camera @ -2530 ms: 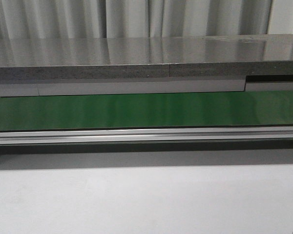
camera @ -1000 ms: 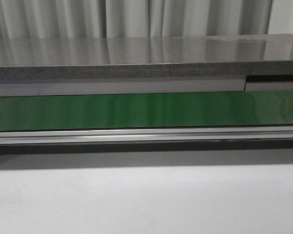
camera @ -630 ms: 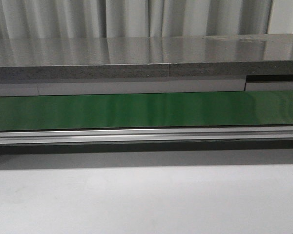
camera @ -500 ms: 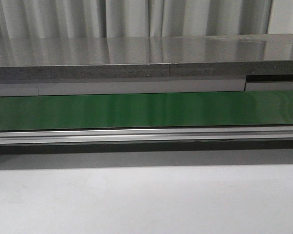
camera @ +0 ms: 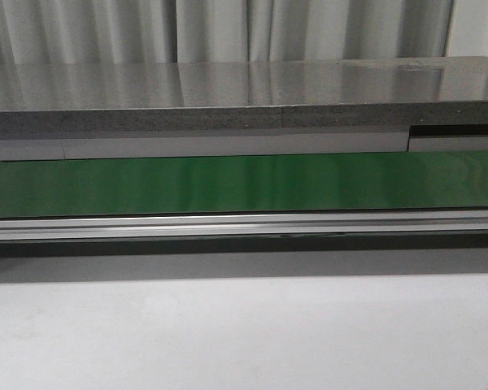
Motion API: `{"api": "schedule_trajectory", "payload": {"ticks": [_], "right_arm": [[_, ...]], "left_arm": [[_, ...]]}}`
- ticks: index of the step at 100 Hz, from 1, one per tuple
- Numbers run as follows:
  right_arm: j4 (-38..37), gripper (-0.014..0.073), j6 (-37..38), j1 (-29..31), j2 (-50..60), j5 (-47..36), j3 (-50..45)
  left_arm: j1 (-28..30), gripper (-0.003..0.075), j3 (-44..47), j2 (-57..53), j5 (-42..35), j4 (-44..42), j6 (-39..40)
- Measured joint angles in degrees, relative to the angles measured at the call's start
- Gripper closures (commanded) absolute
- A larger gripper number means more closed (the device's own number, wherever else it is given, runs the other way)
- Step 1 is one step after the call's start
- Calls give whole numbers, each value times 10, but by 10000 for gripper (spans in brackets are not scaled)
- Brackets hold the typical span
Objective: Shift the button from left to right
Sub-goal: 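Close the left gripper on the black body of the yellow-capped button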
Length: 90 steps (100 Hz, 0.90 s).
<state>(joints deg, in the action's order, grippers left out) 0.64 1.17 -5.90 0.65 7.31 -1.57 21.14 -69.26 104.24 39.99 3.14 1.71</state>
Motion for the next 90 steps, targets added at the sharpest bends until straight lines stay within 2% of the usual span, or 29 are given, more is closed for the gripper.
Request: {"api": "schedule_trajectory", "payload": {"ticks": [67,76,90], "right_arm": [[0,661,0,0,0,0,0],[0,661,0,0,0,0,0],[0,661,0,0,0,0,0]], "left_arm": [[0,224,-11,76,-20,41,-33],[0,265,-12,80,-21,41,-33],[0,414,-12,88,-23,43,-33]]}}
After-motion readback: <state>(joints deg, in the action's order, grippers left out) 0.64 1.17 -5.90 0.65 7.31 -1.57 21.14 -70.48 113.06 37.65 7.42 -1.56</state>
